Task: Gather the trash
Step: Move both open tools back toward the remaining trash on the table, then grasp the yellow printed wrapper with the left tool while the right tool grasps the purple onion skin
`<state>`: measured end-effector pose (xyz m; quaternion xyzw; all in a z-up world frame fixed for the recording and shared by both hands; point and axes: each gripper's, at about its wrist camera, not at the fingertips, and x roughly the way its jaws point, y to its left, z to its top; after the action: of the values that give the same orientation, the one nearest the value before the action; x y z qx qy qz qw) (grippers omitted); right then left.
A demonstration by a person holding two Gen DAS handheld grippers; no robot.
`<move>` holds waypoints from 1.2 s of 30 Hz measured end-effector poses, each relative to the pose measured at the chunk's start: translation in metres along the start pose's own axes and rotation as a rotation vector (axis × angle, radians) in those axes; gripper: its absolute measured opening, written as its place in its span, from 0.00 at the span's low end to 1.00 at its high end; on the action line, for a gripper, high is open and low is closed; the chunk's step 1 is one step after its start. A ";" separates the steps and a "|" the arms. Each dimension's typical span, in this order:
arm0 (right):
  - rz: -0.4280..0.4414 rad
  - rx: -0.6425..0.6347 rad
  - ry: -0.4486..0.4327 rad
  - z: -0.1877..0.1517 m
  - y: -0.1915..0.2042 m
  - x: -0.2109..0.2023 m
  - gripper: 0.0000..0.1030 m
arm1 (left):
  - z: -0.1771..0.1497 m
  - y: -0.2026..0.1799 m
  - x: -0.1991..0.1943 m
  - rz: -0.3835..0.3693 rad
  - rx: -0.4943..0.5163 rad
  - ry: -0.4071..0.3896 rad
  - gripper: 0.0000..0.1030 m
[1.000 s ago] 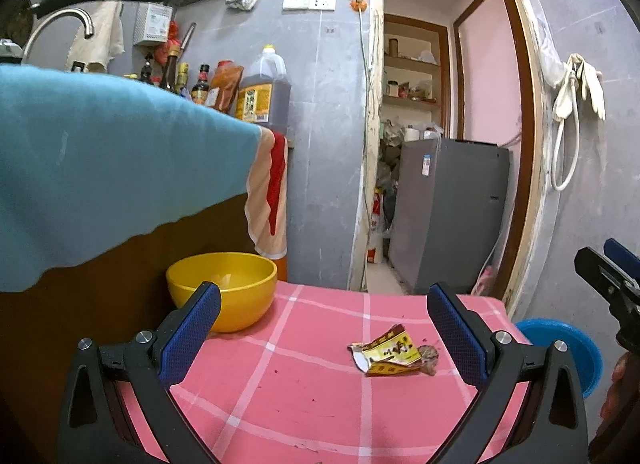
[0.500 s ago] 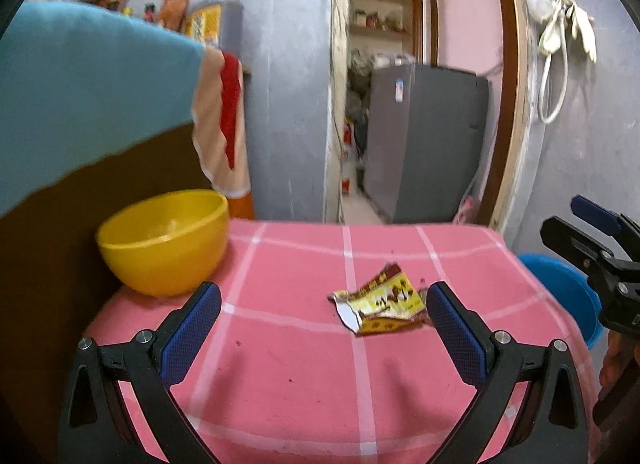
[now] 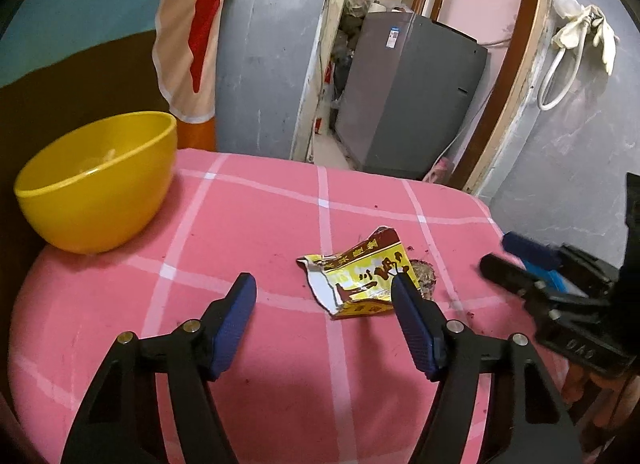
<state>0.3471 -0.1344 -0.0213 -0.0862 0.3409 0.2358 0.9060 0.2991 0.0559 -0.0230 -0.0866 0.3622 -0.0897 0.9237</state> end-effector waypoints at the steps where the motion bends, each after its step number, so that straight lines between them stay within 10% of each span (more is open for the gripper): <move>1: 0.005 -0.004 0.011 0.000 0.001 0.002 0.44 | 0.001 0.000 0.001 -0.004 -0.002 0.003 0.62; 23: 0.180 -0.055 0.260 0.014 0.020 0.062 0.30 | 0.003 0.009 0.015 -0.031 -0.046 0.117 0.47; 36: 0.168 -0.007 0.209 0.012 0.009 0.047 0.25 | 0.003 0.008 0.017 -0.062 -0.052 0.131 0.21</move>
<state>0.3803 -0.1054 -0.0430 -0.0843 0.4386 0.3018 0.8423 0.3141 0.0598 -0.0342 -0.1157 0.4214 -0.1143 0.8922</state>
